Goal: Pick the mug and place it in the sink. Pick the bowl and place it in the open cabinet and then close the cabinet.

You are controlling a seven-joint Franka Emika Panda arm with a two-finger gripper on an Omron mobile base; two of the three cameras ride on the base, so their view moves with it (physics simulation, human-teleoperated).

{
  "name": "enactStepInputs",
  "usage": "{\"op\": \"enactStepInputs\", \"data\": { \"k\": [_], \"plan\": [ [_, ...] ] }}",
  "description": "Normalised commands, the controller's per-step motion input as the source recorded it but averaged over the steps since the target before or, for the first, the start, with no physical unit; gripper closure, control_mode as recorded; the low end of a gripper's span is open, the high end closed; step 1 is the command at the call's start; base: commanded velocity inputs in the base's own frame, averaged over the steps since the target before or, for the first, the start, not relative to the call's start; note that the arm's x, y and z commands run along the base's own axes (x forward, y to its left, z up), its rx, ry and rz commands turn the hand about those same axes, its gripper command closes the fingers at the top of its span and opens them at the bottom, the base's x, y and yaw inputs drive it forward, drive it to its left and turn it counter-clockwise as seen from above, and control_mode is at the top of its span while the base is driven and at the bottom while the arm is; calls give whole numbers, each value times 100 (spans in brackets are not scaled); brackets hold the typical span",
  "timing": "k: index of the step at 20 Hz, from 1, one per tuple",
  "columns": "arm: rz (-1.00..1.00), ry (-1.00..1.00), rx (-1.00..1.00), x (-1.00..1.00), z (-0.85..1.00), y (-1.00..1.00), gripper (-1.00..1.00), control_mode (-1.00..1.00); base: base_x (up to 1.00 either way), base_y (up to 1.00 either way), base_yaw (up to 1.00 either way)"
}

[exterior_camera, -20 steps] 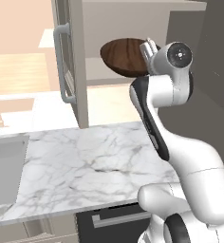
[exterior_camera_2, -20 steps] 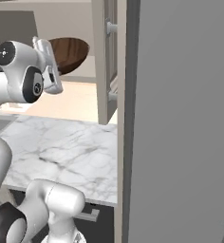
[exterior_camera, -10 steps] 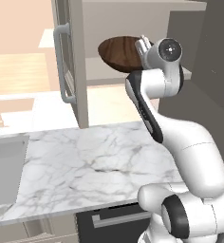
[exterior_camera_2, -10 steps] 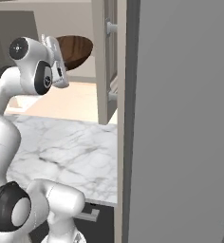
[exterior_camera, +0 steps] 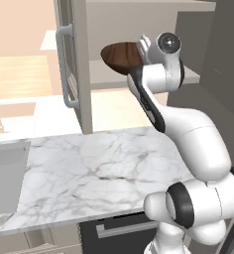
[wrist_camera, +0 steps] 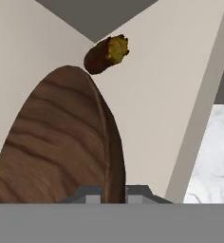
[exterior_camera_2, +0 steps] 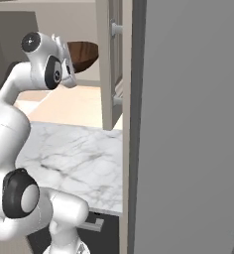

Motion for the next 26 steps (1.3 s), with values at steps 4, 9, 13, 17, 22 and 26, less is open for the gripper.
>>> {"op": "enactStepInputs", "data": {
  "k": [4,9,13,17,22,26],
  "plan": [
    [0,2,0,29,0,5,100,-100,0,0,0],
    [0,0,0,28,-1,28,100,-100,0,0,0],
    [0,1,0,32,-8,31,100,-100,0,0,0],
    [0,0,0,23,-14,28,-100,-100,0,0,0],
    [0,0,0,26,-3,7,-100,-100,0,0,0],
    [0,0,0,12,0,0,-100,-100,0,0,0]
  ]
}}
